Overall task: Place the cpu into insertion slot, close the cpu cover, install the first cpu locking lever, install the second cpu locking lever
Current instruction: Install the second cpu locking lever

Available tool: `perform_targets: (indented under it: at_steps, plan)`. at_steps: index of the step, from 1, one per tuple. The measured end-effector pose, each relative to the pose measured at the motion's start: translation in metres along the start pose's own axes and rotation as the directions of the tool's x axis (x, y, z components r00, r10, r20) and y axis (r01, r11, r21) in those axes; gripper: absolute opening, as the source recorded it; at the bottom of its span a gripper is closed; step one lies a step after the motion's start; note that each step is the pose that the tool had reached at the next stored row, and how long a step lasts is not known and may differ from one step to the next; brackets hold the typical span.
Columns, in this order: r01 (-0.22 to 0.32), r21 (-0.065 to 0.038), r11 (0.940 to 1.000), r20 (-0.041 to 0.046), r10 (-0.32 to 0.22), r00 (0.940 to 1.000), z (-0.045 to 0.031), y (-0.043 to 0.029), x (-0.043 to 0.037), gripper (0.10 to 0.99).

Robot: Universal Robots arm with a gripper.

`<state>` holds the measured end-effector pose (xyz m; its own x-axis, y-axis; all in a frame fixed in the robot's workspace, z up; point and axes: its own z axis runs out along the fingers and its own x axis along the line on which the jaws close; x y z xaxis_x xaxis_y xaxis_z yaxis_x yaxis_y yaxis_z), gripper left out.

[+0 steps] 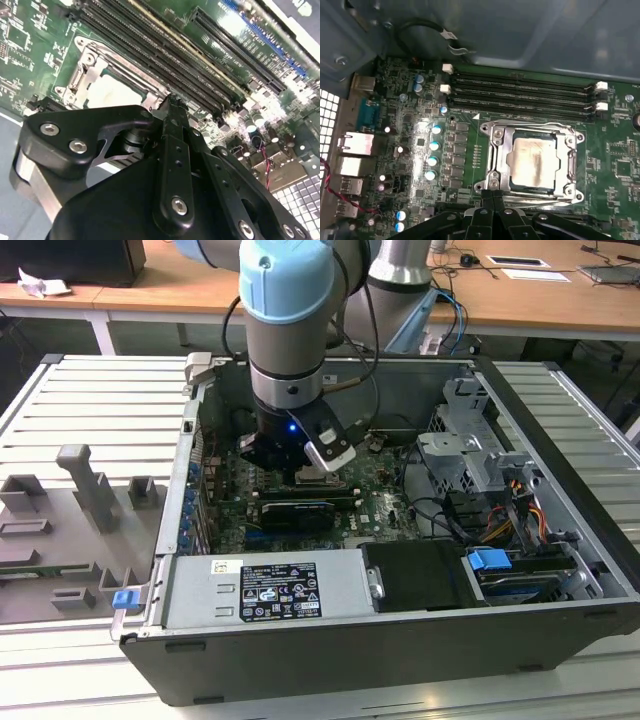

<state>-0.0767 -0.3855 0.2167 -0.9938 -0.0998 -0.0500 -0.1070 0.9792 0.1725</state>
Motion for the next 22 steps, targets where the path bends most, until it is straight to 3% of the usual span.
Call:
perform_targets:
  at_steps: [1,3,8,13,17,22]
  plan:
    - [0.0,-0.005,1.0,0.0008,0.0,1.0,0.0002,-0.0013,0.0012,0.106]
    - [0.0,-0.025,0.9997,0.0052,0.0,1.0,0.0005,-0.0059,0.0063,0.106]
    - [-0.001,-0.06,0.9982,0.0097,0.002,1.0,0.0047,-0.011,0.0071,0.106]
    - [-0.002,-0.074,0.9972,0.0111,0.002,0.9999,0.0112,-0.0132,0.0075,0.106]
    - [-0.002,-0.098,0.9952,0.0135,0.004,0.9999,0.0141,-0.0137,0.0077,0.106]
    - [-0.003,-0.117,0.9931,0.0155,0.004,0.9999,0.0191,-0.0147,0.008,0.106]
